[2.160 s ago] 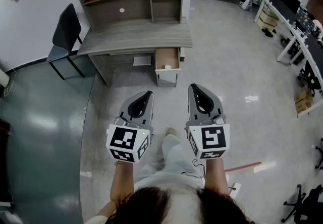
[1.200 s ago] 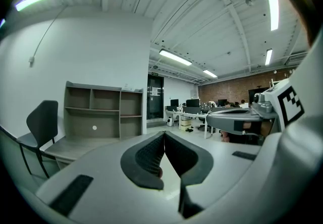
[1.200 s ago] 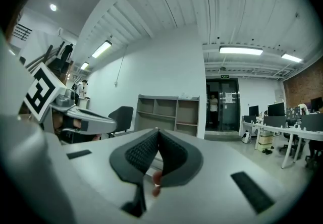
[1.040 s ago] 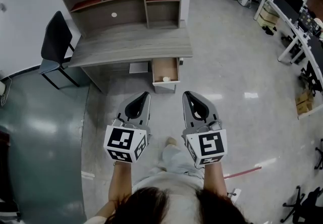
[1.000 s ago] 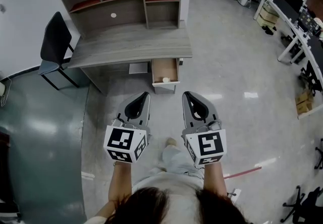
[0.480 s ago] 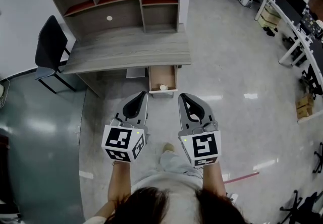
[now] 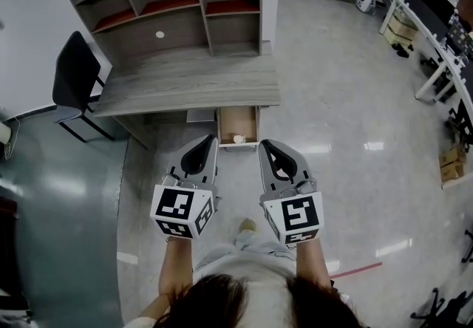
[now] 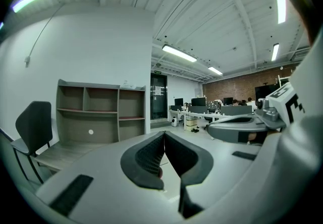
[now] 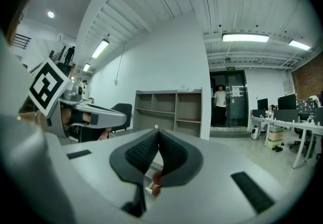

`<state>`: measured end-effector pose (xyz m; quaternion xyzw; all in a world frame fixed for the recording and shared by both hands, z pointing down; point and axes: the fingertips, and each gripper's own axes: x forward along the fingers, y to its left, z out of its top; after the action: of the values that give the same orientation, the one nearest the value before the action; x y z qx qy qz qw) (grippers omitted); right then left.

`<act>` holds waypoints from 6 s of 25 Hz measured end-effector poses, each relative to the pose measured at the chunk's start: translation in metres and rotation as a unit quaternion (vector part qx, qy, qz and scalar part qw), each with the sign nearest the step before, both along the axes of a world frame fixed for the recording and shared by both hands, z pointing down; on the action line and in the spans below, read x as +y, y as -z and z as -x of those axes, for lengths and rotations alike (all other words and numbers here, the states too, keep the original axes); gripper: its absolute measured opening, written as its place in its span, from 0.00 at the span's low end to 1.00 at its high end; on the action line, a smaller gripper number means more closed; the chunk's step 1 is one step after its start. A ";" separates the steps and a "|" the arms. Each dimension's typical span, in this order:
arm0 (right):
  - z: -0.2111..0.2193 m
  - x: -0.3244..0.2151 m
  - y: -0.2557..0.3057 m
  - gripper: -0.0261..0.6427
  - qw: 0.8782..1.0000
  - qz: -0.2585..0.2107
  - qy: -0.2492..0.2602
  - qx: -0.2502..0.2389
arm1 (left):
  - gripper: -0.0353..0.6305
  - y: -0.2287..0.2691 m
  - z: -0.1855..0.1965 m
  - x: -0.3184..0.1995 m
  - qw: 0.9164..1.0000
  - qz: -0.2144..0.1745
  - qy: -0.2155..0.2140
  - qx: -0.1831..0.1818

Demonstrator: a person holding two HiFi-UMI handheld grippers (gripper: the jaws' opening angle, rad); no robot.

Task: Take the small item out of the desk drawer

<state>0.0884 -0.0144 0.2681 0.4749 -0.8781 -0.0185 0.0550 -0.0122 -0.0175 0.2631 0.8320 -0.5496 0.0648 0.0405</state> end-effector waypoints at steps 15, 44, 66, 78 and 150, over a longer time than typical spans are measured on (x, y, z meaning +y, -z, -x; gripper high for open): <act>0.006 -0.025 -0.020 0.08 1.000 0.013 0.013 0.004 | 0.08 -0.021 0.016 -0.010 0.999 0.026 0.030 0.005; 0.065 -0.143 -0.100 0.08 0.994 0.079 -0.019 0.069 | 0.08 -0.082 0.066 -0.141 0.996 0.081 0.002 0.024; 0.103 -0.210 -0.201 0.08 0.978 0.163 -0.001 0.127 | 0.08 -0.144 0.097 -0.223 0.992 0.121 -0.021 0.024; 0.109 -0.233 -0.265 0.08 0.965 0.219 -0.025 0.141 | 0.08 -0.186 0.103 -0.254 0.989 0.140 -0.037 0.033; 0.119 -0.246 -0.528 0.29 0.831 0.502 -0.030 0.239 | 0.08 -0.360 0.132 -0.320 0.967 0.251 -0.030 0.036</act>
<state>-0.0305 -0.2605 0.7961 0.3891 -0.7110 0.3139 0.4945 -0.1445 -0.3377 0.6231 0.8130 -0.4886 0.1724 0.2658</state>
